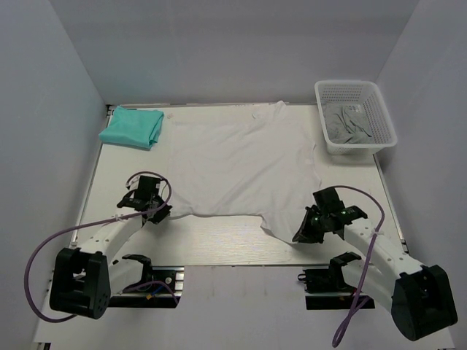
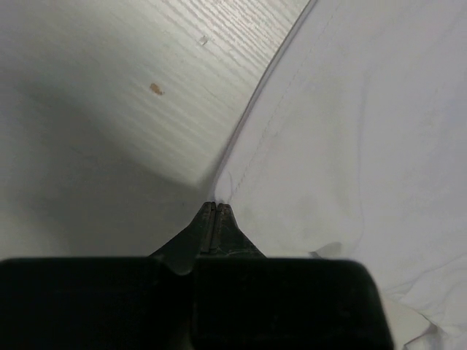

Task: Fold and stack the t-shirts
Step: Grap the side of the flattened tshirt closest away from the robot with both arms

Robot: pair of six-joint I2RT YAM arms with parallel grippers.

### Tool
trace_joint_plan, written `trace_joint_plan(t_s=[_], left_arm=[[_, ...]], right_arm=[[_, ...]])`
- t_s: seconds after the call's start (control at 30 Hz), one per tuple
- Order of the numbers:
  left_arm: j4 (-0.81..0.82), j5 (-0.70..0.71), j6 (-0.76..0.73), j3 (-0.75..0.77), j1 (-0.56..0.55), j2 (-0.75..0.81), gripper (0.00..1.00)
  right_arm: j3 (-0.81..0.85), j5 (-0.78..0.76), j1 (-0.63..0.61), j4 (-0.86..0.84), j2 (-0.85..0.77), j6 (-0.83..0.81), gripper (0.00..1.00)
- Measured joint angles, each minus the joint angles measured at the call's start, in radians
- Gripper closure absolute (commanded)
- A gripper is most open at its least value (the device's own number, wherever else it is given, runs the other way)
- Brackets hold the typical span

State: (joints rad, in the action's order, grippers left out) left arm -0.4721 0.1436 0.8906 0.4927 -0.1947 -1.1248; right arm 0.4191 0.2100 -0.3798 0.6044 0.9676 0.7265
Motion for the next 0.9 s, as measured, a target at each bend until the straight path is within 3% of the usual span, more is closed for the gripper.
trace_joint_plan(t_s=[0.13, 0.33, 0.63, 0.9], left_arm=[[-0.073, -0.002, -0.009, 0.014, 0.0, 0.075, 1.0], [-0.049, -0.065, -0.029, 0.065, 0.0, 0.077, 1.0], [-0.022, -0.076, -0.041, 0.234, 0.0, -0.095, 1.0], [-0.013, -0.018, -0.045, 0.372, 0.001, -0.208, 1.0]], right_arm=[[0.018, 0.017, 0.0, 0.038, -0.056, 0.0, 1.0], [0.085, 0.028, 0.001, 0.025, -0.01, 0.019, 1.0], [0.342, -0.102, 0.037, -0.036, 0.06, 0.045, 1.0], [0.46, -0.167, 0.096, -0.103, 0.212, 0.036, 1.0]])
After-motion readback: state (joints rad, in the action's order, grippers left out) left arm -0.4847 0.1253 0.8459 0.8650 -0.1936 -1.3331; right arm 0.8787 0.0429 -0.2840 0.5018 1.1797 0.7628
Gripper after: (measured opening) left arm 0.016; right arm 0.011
